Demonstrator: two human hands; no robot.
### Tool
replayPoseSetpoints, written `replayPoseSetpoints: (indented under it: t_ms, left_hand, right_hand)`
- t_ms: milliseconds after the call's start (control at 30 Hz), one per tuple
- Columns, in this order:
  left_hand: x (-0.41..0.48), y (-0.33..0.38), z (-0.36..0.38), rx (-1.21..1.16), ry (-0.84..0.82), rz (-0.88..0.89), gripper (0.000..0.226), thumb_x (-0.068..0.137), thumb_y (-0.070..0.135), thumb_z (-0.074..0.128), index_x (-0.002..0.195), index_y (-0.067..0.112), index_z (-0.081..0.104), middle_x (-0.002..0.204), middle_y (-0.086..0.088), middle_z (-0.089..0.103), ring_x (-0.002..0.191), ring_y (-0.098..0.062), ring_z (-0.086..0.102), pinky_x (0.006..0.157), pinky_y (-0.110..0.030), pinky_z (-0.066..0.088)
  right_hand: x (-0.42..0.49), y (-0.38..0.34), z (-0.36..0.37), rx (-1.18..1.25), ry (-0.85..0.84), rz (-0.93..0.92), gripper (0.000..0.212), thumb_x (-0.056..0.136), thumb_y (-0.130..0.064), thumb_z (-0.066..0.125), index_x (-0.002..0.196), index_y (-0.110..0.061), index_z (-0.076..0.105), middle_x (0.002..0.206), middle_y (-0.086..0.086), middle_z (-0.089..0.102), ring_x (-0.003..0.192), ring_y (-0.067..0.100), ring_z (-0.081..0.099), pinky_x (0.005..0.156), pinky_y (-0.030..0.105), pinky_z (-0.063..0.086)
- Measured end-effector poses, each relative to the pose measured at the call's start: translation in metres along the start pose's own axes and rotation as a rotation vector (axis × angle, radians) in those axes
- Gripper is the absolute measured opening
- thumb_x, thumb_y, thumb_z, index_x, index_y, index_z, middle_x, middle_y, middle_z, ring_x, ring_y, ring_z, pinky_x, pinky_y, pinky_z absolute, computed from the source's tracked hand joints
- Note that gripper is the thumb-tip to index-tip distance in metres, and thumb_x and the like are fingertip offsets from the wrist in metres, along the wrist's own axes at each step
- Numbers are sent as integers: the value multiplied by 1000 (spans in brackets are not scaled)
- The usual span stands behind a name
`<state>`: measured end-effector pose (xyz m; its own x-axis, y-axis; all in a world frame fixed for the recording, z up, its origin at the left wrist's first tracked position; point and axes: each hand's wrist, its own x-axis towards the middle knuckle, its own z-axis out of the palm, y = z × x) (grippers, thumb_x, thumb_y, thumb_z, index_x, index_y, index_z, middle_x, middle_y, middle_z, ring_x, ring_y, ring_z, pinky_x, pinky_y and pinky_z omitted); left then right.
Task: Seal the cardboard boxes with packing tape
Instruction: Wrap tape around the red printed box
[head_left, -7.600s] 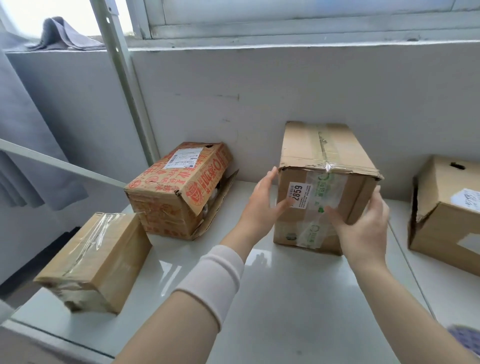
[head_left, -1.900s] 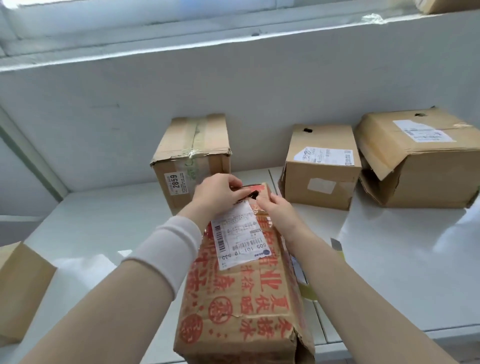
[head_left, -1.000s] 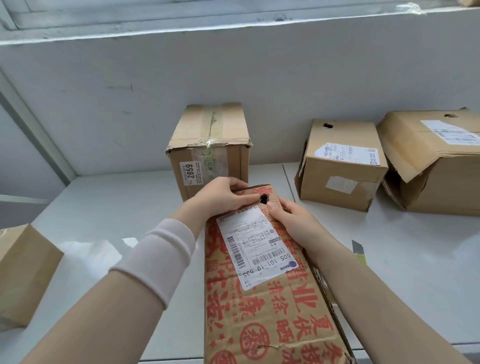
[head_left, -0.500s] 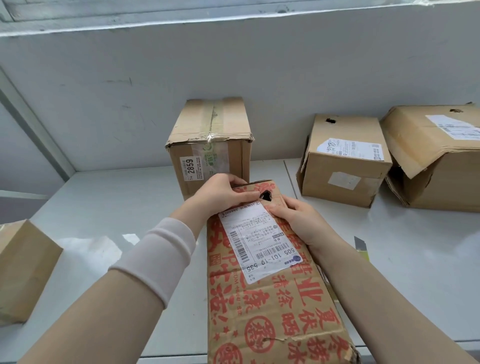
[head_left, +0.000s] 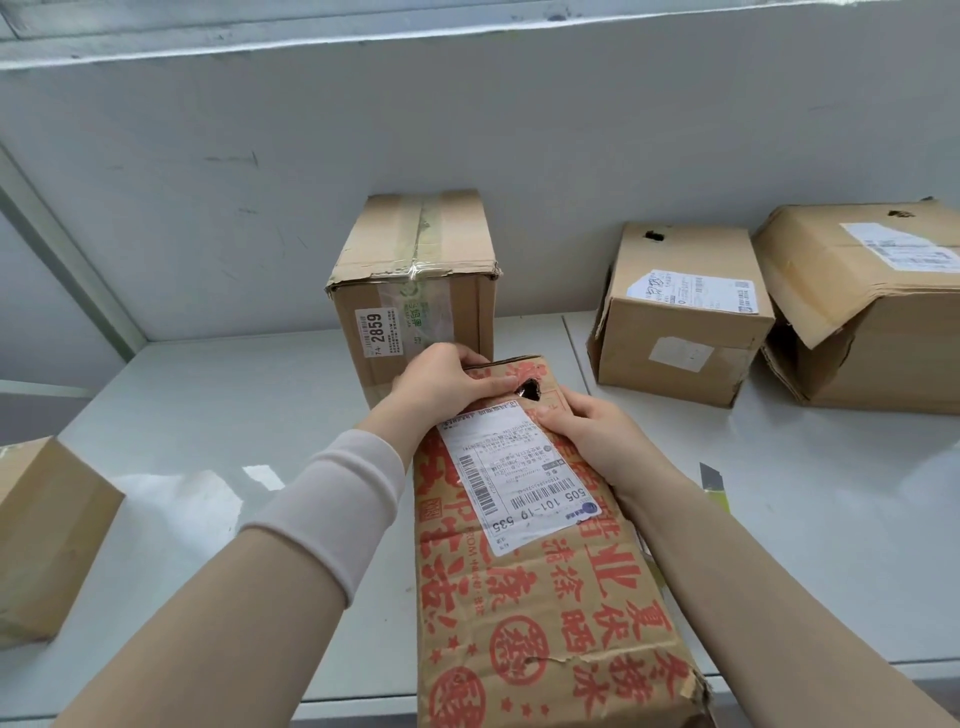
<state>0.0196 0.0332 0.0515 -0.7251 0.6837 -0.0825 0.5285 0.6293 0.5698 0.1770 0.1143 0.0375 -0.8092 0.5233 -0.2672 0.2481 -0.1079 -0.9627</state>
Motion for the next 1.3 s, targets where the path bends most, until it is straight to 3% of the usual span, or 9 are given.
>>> replayPoseSetpoints:
  t_ms: [100, 300, 433, 600, 667, 767, 867, 1167, 1300]
  left_hand:
    - [-12, 9, 2, 22, 69, 16, 48, 80, 56, 64, 118, 27, 60, 119, 8, 62, 114, -18, 54, 103, -47, 38]
    - [-77, 62, 26, 54, 186, 190, 29, 93, 31, 57, 121, 23, 57, 126, 1, 57, 123, -21, 48, 110, -45, 29]
    - [-111, 108, 59, 61, -73, 449, 25, 93, 24, 58, 116, 15, 60, 118, 0, 61, 116, -16, 52, 101, -33, 39]
    - [-100, 138, 99, 591, -356, 432, 22, 87, 28, 61, 76, 9, 58, 75, -2, 55, 81, -26, 57, 69, -31, 48]
    - [-90, 137, 109, 711, -472, 335, 35, 84, 33, 63, 62, 12, 45, 65, 0, 44, 75, -27, 52, 69, -31, 47]
    - [-80, 133, 114, 772, -561, 305, 37, 84, 41, 66, 75, 7, 55, 70, -1, 49, 78, -25, 52, 81, -35, 51]
    - [-80, 133, 115, 725, -615, 366, 32, 86, 35, 64, 105, 9, 67, 89, 0, 60, 86, -21, 55, 83, -31, 49]
    - [-92, 135, 71, 149, -345, 294, 15, 90, 30, 56, 103, 22, 54, 107, 2, 63, 82, -10, 56, 64, -22, 45]
    - [-118, 132, 56, -200, -190, 231, 50, 86, 50, 58, 124, 21, 45, 104, -2, 65, 87, -14, 60, 70, -27, 51]
  right_hand:
    - [-5, -2, -7, -107, 37, 6, 31, 90, -39, 57, 119, -30, 56, 96, -1, 71, 81, 14, 68, 70, 30, 54]
    - [-43, 29, -76, -323, 531, -75, 33, 90, -35, 57, 114, -13, 62, 110, 1, 64, 100, 17, 58, 88, 32, 46]
    - [-72, 80, -115, -435, 562, 73, 43, 86, -36, 63, 118, -8, 60, 119, 8, 63, 108, 24, 57, 92, 33, 43]
    - [-72, 100, -123, -406, 436, 77, 36, 86, -27, 65, 116, -7, 64, 113, 6, 66, 103, 18, 59, 91, 28, 44]
    - [-70, 99, -125, -404, 380, 57, 29, 86, -24, 65, 111, -10, 67, 108, 2, 68, 99, 13, 59, 86, 25, 45]
    - [-67, 102, -129, -385, 370, 42, 20, 85, -22, 66, 103, -14, 71, 97, -3, 69, 91, 10, 60, 78, 21, 41]
    - [-65, 105, -131, -344, 395, 38, 17, 83, -20, 68, 99, -13, 71, 91, -2, 68, 87, 11, 62, 74, 21, 43]
    - [-86, 47, -137, 110, 402, -55, 10, 93, -11, 54, 96, -7, 63, 88, 6, 63, 76, 18, 60, 74, 34, 56]
    - [-104, 5, -119, 35, 368, -156, 11, 95, -15, 50, 98, -12, 60, 87, 0, 60, 78, 12, 57, 60, 21, 48]
